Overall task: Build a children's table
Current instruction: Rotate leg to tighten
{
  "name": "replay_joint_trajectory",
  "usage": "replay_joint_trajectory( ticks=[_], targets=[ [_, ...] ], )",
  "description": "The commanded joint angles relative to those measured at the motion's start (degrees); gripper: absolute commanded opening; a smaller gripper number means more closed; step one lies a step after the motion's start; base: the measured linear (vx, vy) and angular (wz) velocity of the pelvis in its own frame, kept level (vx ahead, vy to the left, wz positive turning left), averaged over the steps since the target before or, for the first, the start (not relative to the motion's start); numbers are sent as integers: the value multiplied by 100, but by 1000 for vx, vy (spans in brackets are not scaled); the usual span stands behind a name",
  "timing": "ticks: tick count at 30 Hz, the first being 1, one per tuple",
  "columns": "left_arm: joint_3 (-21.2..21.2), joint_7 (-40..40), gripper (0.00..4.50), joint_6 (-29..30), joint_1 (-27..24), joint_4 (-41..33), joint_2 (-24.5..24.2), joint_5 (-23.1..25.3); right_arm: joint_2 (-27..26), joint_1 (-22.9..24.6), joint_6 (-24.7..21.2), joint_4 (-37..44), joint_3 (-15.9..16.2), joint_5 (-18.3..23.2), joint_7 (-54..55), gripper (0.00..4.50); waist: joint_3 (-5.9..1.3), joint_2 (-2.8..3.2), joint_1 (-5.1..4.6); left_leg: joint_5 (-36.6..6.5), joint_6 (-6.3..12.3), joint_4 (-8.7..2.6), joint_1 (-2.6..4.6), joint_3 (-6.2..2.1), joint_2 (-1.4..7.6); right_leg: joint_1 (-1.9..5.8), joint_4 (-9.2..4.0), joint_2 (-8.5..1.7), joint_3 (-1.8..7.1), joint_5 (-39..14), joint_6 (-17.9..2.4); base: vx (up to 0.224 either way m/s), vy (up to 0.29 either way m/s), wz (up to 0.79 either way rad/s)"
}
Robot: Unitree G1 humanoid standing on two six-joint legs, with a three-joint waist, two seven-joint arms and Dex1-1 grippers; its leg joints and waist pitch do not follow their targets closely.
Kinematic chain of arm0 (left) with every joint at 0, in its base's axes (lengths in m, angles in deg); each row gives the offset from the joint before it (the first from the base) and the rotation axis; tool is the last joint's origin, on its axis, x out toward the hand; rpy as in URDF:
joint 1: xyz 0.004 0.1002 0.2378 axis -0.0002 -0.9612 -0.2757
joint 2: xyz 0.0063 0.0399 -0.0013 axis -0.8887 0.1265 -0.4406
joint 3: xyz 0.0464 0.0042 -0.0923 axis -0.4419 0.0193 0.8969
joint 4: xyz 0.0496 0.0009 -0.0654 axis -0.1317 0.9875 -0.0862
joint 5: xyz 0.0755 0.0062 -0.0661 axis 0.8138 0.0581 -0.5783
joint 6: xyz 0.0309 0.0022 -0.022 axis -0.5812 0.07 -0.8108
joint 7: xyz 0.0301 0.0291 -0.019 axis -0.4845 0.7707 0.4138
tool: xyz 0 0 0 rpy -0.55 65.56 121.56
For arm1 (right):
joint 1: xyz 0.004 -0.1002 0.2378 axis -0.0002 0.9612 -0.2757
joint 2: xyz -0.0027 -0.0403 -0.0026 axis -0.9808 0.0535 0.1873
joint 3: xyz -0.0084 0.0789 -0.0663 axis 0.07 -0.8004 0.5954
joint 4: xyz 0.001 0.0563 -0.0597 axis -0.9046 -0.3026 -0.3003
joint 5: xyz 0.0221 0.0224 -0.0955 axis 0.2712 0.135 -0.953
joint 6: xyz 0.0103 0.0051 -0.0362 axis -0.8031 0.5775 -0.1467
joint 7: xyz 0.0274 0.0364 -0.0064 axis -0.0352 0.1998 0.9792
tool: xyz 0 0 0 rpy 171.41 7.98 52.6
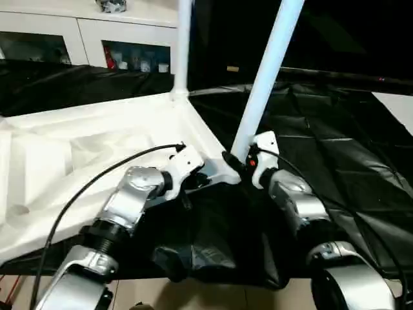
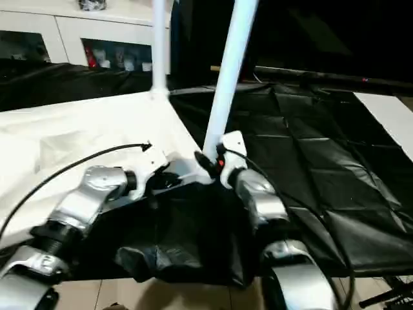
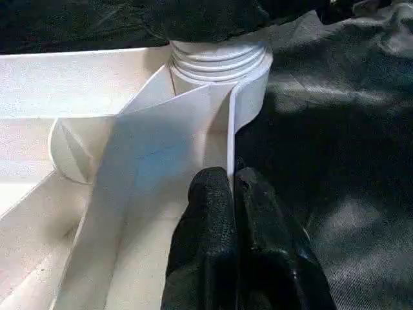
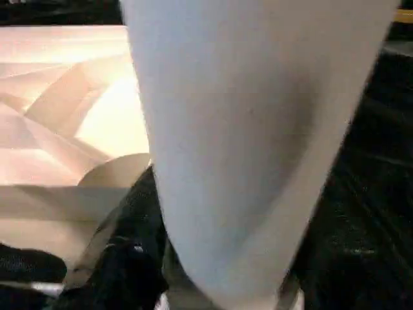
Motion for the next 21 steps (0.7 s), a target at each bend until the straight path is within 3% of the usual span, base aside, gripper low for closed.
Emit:
replay_joint_trajectory(
  ticks=[1,5,11,14,18,21],
  targets=[
    [-144,-124,0,-203,124,-243,327,-303,-426,52,-253,-261,265,90,-466,284,-306,57,-3,-2041,-76,-400,38,30,-2,195,-518,-202,142,-1869,-811,0,0,0],
    [-183,-482,0,-248,39,-328,116,-370,-204,84,-261,-116,431,24,-950,322,-320,72,8,-1791,2,-396,18,48,1,241,-474,-202,145,-1387,-961,0,0,0],
    [-190,-1118,0,-486,-94,-442,-283,-472,354,145,-330,-37,678,-153,-1961,372,-328,44,45,-1587,102,-379,26,60,12,267,-454,-212,141,-1203,-1057,0,0,0],
    [-178,-1391,0,-578,-152,-504,-424,-532,586,156,-338,-14,773,-210,-2344,409,-327,70,40,-1508,97,-383,37,62,21,270,-440,-207,139,-1086,-1109,0,0,0],
    [-233,-1929,0,-814,-229,-560,-712,-636,1022,286,-420,314,1078,-283,-3282,414,-316,51,36,-1593,127,-385,34,61,20,279,-453,-200,135,-1157,-1114,0,0,0],
    [-255,-2132,0,-804,-258,-616,-813,-709,1115,316,-542,426,1076,-171,-3599,414,-331,55,60,-1420,154,-367,47,74,27,281,-418,-201,142,-858,-1226,0,0,0]
  ],
)
